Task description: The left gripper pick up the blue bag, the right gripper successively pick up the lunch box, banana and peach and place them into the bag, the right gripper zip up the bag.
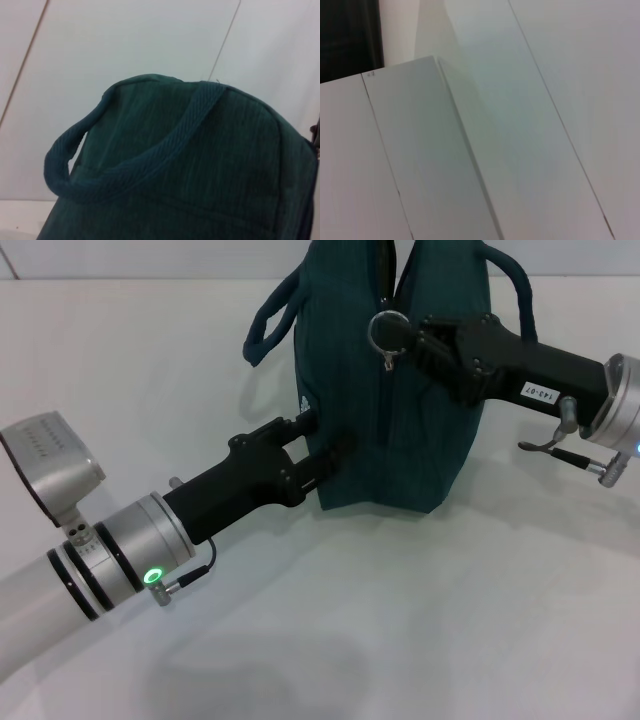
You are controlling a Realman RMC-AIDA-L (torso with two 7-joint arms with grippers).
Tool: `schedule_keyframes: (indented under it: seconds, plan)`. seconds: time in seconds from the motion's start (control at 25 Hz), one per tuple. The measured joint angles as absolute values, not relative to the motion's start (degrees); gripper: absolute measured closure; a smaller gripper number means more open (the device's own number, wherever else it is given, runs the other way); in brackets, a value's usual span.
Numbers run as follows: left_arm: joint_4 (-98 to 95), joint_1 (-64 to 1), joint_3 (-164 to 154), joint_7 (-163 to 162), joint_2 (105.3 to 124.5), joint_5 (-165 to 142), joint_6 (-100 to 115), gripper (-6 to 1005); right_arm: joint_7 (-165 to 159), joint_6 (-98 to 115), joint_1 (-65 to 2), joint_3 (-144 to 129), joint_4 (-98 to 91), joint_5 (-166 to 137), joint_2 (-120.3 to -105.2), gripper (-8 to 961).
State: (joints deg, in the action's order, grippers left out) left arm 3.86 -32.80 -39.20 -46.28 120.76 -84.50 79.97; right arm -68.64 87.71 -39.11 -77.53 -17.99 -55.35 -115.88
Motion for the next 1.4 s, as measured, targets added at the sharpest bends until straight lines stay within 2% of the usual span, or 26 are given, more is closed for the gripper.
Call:
schedule_keyframes:
  seconds: [0.4, 0.72, 1.16, 1.4]
  plan:
    - [4.3, -32.9, -39.2, -42.5, 120.76, -84.5, 82.0, 613, -68.9, 86.1, -38.9, -77.5, -17.9, -55.3, -115.84, 940]
    - [5.5, -32.9, -39.2, -40.1, 120.76, -84.5, 82.3, 827, -69.2, 85.3, -39.4, -77.6, -17.8, -55.4, -115.84, 940]
    - [6.3, -32.5, -41.2, -34.9, 120.76, -86.5, 82.6, 915, -71.8, 81.8, -39.4, -76.8, -18.4, -52.5, -115.59, 940]
    - [7.1, -32.1, -42.7, -31.8, 120.76, -86.5, 82.4, 930, -72.2, 79.7, -39.4, -75.9, -18.4, -52.4, -115.57, 940]
